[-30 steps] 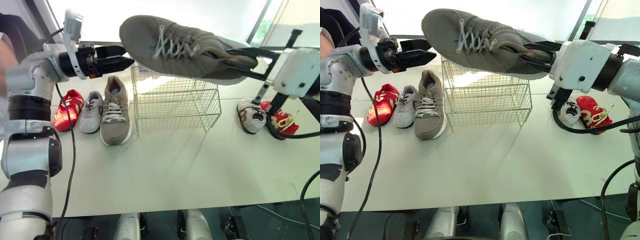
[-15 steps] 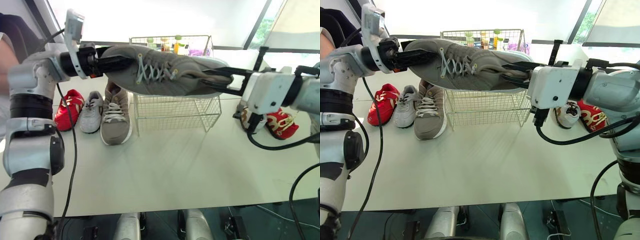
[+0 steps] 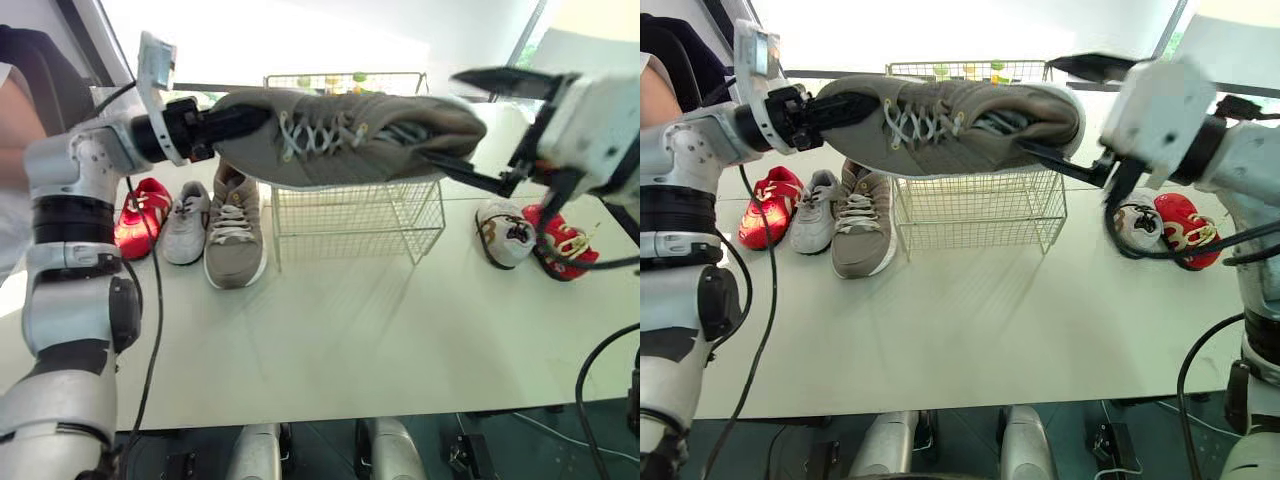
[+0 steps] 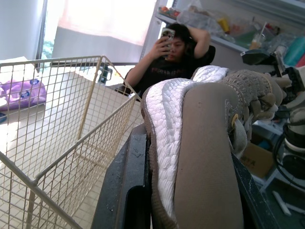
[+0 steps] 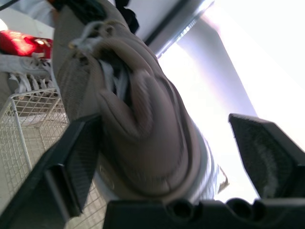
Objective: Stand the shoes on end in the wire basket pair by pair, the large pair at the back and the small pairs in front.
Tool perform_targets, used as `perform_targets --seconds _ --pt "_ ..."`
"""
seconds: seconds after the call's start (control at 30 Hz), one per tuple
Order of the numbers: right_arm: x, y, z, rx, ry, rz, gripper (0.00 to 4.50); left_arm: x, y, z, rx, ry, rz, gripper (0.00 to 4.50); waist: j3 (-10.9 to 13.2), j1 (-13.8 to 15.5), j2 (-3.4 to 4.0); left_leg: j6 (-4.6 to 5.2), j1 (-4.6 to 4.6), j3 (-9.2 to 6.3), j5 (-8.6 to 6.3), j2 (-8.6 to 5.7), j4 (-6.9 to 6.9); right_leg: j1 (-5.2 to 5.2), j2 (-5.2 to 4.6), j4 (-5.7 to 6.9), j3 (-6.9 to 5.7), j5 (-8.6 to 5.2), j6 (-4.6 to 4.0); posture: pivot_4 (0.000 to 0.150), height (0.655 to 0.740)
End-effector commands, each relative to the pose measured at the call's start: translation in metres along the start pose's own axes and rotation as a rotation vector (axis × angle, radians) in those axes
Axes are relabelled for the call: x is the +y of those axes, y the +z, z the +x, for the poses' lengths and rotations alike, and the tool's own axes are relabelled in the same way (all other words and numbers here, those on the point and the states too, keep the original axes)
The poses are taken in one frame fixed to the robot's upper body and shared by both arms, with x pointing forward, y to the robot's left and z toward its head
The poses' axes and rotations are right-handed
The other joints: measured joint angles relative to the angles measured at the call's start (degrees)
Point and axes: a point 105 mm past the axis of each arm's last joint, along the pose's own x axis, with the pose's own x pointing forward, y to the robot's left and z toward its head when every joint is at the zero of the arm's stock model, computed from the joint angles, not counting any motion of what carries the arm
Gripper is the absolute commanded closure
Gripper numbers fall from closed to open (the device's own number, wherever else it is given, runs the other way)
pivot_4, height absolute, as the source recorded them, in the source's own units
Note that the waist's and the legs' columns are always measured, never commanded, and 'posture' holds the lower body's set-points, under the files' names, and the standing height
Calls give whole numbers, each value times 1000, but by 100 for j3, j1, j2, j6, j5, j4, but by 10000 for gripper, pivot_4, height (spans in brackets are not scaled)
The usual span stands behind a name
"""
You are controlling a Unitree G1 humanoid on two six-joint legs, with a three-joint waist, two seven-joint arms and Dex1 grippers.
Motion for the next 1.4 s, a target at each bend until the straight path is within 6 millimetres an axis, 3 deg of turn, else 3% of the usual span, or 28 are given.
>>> perform_targets --seconds 0.03,0.13,0.33,0.53,0.87,1.03,1.4 --pt "-17 -33 -24 -37 -219 452 83 -27 30 -3 -180 -110 25 38390 -3 -2 -4 0 4 -3 0 0 0 3 0 3 -1 0 0 1500 7400" --pt "5 -49 -23 -95 -229 722 83 -32 28 -1 -223 -104 17 38390 -10 6 -17 0 26 -15 0 2 -5 28 2 8 -9 0 1 1500 7400" --pt "30 -29 11 -312 -125 1010 83 -39 29 7 -308 -95 -6 38390 -6 -15 -9 -3 23 -15 2 0 0 12 1 33 -7 1 1 1500 7400" --pt "35 5 37 -441 -8 1009 83 -42 26 14 -324 -91 -14 38390 -6 -15 -9 -3 30 -14 2 0 -2 15 0 40 -6 0 1 1500 7400" --pt "41 31 47 -520 113 947 83 -33 25 13 -347 -15 -7 38390 -6 -8 -9 -3 30 -14 2 0 -2 17 0 38 -6 0 1 1500 7400" --pt "37 36 44 -544 120 928 83 -27 27 10 -360 13 -9 38390 -6 -11 -9 -3 27 -13 1 0 -3 14 0 35 -6 0 1 1500 7400" --pt "-7 39 39 -675 -43 1010 83 -33 16 12 -334 -16 -22 38390 -6 -13 -9 -4 27 -13 1 1 -6 14 1 33 -7 0 0 1500 7400"
